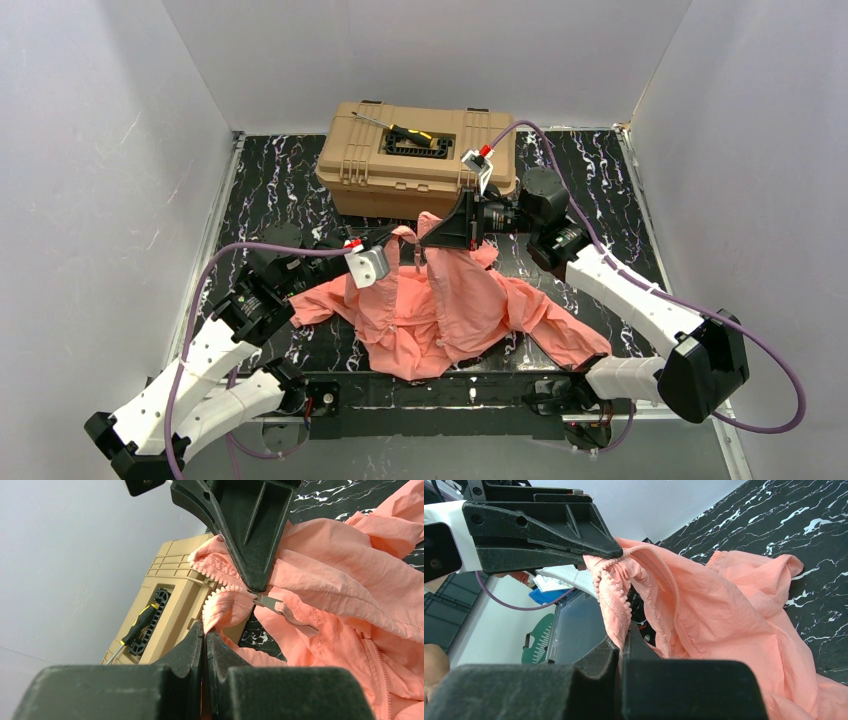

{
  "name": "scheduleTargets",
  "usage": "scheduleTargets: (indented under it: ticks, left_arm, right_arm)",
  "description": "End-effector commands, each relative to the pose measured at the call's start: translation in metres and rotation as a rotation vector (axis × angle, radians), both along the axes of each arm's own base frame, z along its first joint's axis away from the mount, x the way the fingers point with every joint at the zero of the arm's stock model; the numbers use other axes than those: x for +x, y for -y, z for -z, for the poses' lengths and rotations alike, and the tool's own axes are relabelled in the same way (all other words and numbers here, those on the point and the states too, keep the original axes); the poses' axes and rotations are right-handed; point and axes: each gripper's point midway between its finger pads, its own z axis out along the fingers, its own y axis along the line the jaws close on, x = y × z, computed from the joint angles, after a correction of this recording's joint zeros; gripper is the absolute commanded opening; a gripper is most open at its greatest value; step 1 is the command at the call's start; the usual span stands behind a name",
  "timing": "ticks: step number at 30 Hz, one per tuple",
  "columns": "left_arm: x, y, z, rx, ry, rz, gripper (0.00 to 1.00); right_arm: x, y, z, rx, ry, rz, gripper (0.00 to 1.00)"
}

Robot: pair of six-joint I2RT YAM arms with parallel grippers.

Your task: Zip up the jacket

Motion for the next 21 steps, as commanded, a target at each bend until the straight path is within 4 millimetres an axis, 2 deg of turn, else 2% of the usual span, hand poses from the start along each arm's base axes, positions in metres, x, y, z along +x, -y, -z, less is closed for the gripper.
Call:
scheduleTargets:
  ticks: [1, 16, 21]
  left_arm:
    - [-0.003, -0.001, -0.007, -0.014, 0.028, 0.005, 0.0]
    - [-0.006, 0.001, -0.004, -0.001, 0.032, 0.027, 0.0]
    - [-0.002, -0.003, -0.009, -0.012, 0.032, -0.004, 0.0]
  right_arm:
    - [-0.001, -0.002, -0.014, 0.047, 0.055, -0.011, 0.01]
    - [0.001, -0.003, -0.022, 0.094, 0.049, 0.023, 0.01]
    - [-0.003, 0.003, -0.011, 0.045, 0.057, 0.03, 0.01]
